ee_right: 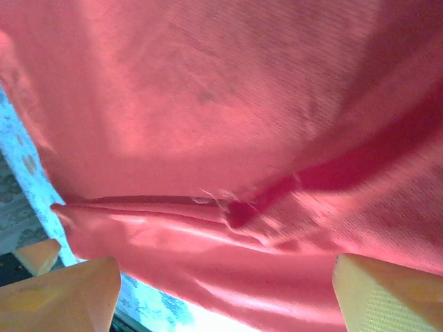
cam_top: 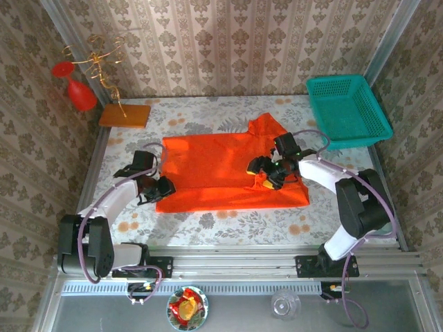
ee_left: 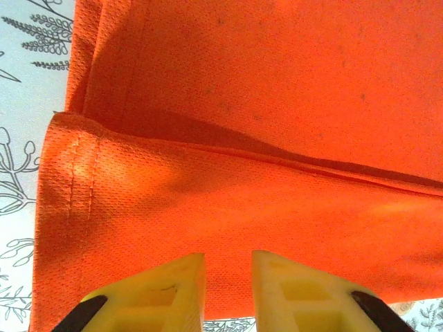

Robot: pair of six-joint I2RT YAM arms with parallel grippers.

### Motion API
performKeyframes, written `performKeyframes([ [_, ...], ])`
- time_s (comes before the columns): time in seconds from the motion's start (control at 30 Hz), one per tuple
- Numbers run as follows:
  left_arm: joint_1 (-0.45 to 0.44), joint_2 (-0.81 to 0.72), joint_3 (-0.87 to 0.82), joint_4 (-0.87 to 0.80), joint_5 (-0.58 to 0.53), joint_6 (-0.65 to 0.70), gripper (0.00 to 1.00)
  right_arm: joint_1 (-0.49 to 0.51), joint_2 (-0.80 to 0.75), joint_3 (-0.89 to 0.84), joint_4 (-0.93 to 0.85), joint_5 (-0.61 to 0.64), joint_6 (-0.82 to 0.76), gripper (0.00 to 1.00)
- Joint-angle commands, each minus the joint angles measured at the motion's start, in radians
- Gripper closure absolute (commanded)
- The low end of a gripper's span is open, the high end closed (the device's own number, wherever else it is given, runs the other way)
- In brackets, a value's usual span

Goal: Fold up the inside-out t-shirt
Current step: Smooth out the T-shirt at the center of the table.

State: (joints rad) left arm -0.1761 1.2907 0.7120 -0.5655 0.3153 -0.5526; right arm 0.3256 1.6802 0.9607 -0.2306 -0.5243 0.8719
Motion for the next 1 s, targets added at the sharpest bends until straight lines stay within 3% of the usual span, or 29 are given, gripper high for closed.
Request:
performKeyframes([
  [0.0, -0.004, 0.009, 0.007, -0.004, -0.001, 0.019, 0.76, 0.001, 0.084, 0.052, 0.145, -0.073, 0.037, 0.18],
  [0.23, -0.008, 0.011, -0.016, 0.002, -0.002, 0.008, 0.76, -0.006, 0.182, 0.080, 0.158, -0.087, 0.028, 0.20],
  [0.33, -0.008, 0.020, -0.015, 0.009, -0.002, 0.012, 0.76, -0.011, 0.144, 0.069, 0.155, -0.099, 0.022, 0.20],
  [0.47, -0.008, 0.060, 0.011, 0.009, -0.008, 0.031, 0.76, -0.027, 0.035, 0.097, 0.010, -0.051, -0.060, 0.20],
  [0.63, -0.008, 0.136, 0.058, -0.011, -0.033, 0.060, 0.83, -0.102, -0.053, 0.078, -0.214, 0.083, -0.155, 0.20],
  [0.77, -0.006, 0.204, 0.094, -0.013, -0.036, 0.083, 0.90, -0.183, -0.099, -0.012, -0.231, 0.084, -0.182, 0.20],
  [0.97, 0.000, 0.289, 0.106, -0.013, -0.028, 0.081, 0.93, -0.276, -0.114, -0.122, -0.227, 0.092, -0.202, 0.20],
])
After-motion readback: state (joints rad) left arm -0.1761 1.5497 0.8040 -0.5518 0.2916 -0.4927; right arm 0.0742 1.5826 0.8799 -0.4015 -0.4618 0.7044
